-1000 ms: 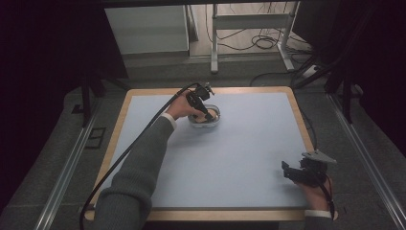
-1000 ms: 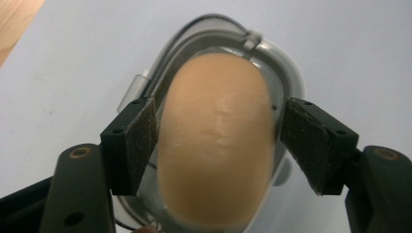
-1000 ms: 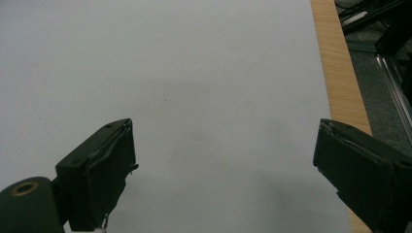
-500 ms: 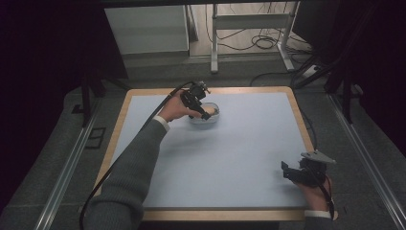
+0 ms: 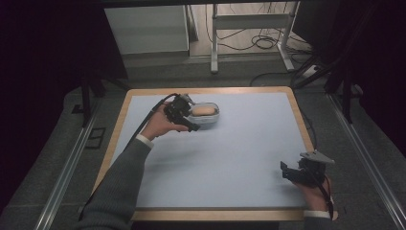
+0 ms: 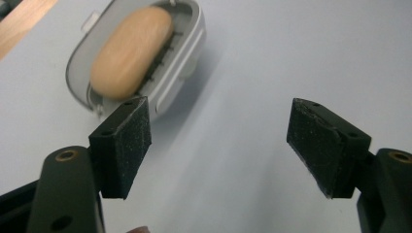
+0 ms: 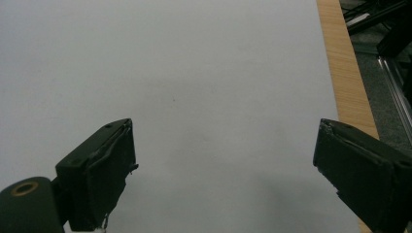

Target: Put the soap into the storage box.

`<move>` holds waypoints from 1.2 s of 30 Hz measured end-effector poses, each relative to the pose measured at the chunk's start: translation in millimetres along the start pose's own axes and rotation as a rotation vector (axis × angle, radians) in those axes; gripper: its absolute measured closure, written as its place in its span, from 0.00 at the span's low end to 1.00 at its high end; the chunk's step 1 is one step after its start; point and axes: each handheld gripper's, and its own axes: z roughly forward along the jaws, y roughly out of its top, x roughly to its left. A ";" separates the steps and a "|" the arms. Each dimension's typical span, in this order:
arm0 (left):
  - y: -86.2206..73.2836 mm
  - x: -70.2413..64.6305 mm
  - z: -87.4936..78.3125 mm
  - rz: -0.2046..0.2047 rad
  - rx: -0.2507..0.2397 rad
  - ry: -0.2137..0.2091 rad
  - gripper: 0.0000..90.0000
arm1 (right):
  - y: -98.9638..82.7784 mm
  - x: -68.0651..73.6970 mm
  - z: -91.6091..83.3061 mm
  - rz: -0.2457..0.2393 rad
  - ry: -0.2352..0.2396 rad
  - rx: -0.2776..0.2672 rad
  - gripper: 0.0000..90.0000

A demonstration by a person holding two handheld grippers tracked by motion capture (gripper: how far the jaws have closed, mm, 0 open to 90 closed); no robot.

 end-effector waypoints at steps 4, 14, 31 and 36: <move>-28.3 -5.1 -8.5 -0.050 -0.036 -0.002 0.27 | 0.4 -0.2 -0.4 0.002 -0.002 -0.004 0.09; -82.7 -23.4 -26.5 -0.106 -0.084 0.031 0.27 | 0.9 1.4 -0.3 -0.002 0.004 -0.003 0.09; -163.9 -51.2 -32.0 -0.211 -0.111 0.072 0.27 | 2.1 4.6 -1.7 -0.007 0.007 -0.010 0.09; -174.7 -48.4 -28.2 -0.237 -0.095 0.101 0.27 | 2.1 5.3 -1.2 -0.012 0.004 -0.007 0.09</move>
